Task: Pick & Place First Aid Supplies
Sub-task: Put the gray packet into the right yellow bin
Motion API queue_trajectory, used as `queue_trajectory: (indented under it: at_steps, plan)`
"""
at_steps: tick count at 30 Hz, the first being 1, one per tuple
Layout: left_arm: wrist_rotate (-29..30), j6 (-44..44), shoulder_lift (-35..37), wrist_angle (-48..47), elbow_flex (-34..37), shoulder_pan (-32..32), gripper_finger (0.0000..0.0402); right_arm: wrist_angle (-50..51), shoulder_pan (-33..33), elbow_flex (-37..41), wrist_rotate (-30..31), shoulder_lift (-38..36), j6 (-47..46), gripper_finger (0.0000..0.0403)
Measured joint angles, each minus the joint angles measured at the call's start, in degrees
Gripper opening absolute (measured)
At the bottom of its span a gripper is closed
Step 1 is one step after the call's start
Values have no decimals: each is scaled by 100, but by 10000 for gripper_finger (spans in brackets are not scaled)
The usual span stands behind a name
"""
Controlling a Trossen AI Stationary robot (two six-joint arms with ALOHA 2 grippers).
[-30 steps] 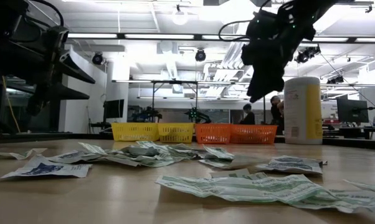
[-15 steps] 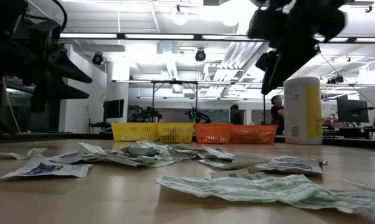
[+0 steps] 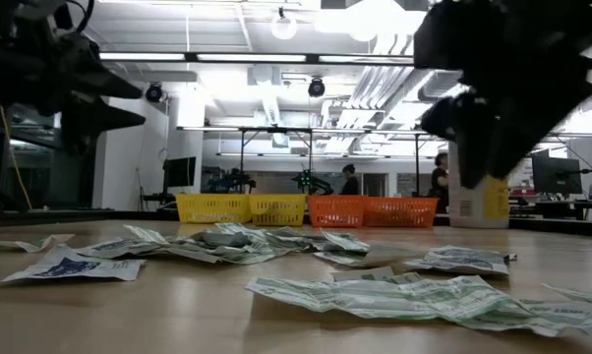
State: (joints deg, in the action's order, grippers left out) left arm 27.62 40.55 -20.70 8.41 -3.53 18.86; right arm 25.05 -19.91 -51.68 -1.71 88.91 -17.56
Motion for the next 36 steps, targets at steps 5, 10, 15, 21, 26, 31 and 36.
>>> queue_trajectory:
  at_steps: [5, 10, 15, 21, 26, 31, 36]
  plan:
    - [298, 1, 2, -89, 0, 410, 179, -73, -157, 0, 122, 366, 90, 166]
    - [631, 54, 0, -84, 0, 760, 179, -256, -152, 0, 338, 492, 371, 177]
    - [749, 211, 1, -84, 0, 999, 179, -345, -107, 0, 405, 623, 944, 181]
    - [749, 393, 2, -84, 0, 1127, 179, -436, 76, 0, 509, 882, 1011, 181]
    - [742, 473, -1, -84, 0, 1129, 179, -562, 127, -18, 487, 1149, 977, 181]
    - [740, 473, 2, -84, 0, 1129, 179, -516, 78, -39, 500, 1399, 806, 179]
    - [740, 494, -3, -86, 0, 1127, 179, -451, 79, -52, 410, 1503, 426, 146]
